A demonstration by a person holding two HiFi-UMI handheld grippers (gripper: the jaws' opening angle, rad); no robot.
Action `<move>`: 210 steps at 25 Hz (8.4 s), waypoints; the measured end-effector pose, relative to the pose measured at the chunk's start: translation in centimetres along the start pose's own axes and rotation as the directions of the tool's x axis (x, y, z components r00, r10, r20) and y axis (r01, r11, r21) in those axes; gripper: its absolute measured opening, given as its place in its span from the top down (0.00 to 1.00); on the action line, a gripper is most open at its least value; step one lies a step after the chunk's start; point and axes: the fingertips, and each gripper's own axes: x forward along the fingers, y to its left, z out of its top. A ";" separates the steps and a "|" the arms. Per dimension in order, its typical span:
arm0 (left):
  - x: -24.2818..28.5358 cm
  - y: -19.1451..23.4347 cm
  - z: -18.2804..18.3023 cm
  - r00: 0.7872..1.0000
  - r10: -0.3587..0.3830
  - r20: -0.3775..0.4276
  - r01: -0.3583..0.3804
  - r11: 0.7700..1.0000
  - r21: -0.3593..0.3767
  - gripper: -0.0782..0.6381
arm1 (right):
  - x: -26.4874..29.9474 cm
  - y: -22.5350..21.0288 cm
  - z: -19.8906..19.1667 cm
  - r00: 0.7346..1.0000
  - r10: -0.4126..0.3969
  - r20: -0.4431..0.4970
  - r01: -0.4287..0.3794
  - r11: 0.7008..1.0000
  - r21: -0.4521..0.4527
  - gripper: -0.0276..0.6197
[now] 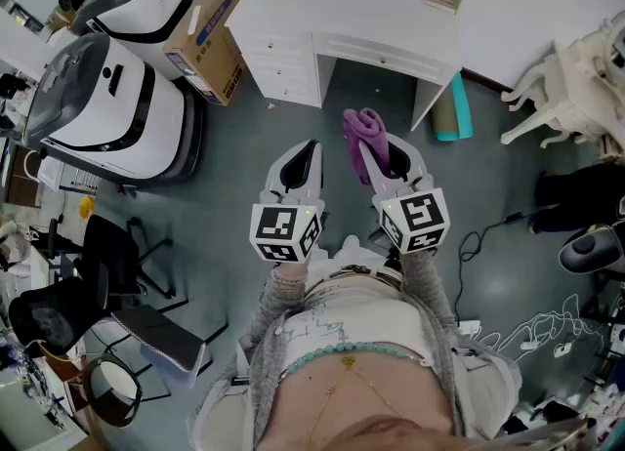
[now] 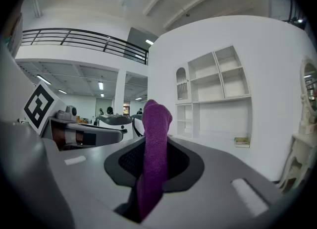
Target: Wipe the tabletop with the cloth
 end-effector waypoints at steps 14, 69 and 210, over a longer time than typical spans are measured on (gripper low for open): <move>0.6 -2.0 -2.1 1.000 -0.002 -0.016 0.001 0.999 -0.044 0.89 | -0.8 -1.8 -1.4 0.998 0.063 -0.006 -0.062 0.998 0.010 0.82; 21.5 27.1 4.6 0.999 -0.011 -0.045 0.011 1.000 -0.014 0.89 | 35.5 -4.4 3.8 0.994 0.101 -0.030 -0.101 0.995 0.015 0.82; 60.4 77.4 6.1 0.918 -0.227 -0.326 0.213 0.974 -0.077 0.89 | 103.0 -25.8 -9.2 0.841 -0.128 -0.526 0.196 0.978 0.076 0.81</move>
